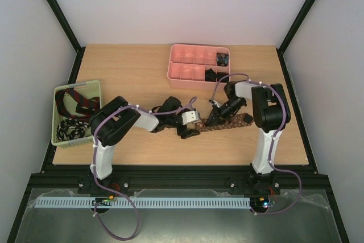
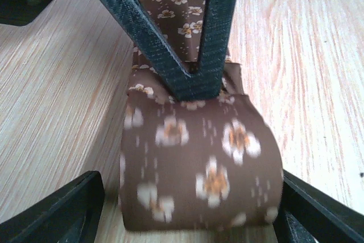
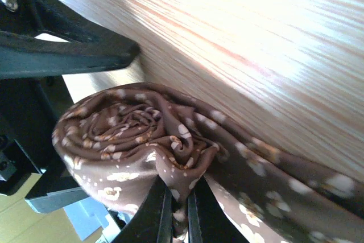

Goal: Roll the ties
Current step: Roll the tie at the center of the board.

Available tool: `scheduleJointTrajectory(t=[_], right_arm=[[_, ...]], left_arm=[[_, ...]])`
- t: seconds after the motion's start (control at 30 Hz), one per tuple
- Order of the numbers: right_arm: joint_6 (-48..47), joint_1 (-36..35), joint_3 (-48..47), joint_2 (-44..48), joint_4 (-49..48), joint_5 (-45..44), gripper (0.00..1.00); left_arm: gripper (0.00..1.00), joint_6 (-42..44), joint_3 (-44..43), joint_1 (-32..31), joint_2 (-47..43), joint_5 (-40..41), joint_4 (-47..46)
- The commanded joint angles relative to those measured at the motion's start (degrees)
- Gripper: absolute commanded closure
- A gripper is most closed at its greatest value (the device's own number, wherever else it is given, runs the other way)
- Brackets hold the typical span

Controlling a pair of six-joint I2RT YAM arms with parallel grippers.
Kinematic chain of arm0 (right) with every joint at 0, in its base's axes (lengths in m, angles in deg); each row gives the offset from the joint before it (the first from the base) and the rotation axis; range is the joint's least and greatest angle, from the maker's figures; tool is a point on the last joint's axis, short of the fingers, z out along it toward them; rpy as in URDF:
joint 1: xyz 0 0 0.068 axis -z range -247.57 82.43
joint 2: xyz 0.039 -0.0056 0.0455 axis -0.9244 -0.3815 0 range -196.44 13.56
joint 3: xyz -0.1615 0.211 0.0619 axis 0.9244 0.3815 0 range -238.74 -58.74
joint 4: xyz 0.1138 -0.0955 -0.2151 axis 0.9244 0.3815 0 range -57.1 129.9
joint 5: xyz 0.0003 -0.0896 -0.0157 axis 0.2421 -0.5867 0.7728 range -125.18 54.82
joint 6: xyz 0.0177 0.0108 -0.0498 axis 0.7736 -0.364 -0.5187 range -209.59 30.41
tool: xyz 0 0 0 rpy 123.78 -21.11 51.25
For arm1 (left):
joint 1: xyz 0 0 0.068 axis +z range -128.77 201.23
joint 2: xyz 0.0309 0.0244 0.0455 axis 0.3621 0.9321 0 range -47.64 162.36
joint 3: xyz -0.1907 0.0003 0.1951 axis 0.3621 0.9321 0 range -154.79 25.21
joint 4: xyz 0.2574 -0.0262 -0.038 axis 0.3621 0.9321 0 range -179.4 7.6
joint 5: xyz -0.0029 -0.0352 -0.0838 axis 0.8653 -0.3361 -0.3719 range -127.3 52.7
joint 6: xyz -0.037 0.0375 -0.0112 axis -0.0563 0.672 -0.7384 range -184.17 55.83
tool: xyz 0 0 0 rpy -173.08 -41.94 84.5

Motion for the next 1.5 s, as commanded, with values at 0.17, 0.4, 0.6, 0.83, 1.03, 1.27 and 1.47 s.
scheduleJointTrajectory(t=[0.17, 0.4, 0.6, 0.83, 1.03, 1.27, 1.47], right_arm=[[1.44, 0.42, 3.45, -4.43, -4.36, -10.84, 0.99], [4.01, -2.47, 4.86, -5.01, -7.11, -6.68, 0.99], [3.18, -1.29, 4.97, -1.27, -5.58, -5.5, 0.88], [0.08, -0.45, 4.06, 7.34, -1.55, 4.59, 0.55], [3.63, -4.2, 2.66, 5.1, -2.71, 10.77, 0.53], [5.08, -6.4, 1.21, 1.32, -6.2, 9.32, 0.58], [3.54, -5.92, 1.41, -2.01, -5.69, 4.51, 0.95]], left_arm=[[0.13, -6.92, 0.61, -1.45, 3.61, -1.37, -6.77], [0.28, -7.04, -2.73, -2.83, 7.47, 0.54, -7.63], [0.61, -0.95, 0.81, -1.93, 5.84, 4.07, 1.17], [0.6, 2.6, 4.87, 0.2, 4.27, 4.04, 6.72], [0.58, 0.6, 2.78, -0.26, 5.37, 3.17, 7.14], [0.57, 0.82, 2.75, -0.28, 5.37, 3.07, 7.72], [0.56, 0.92, 2.08, -0.28, 5.74, 3.1, 8.5]])
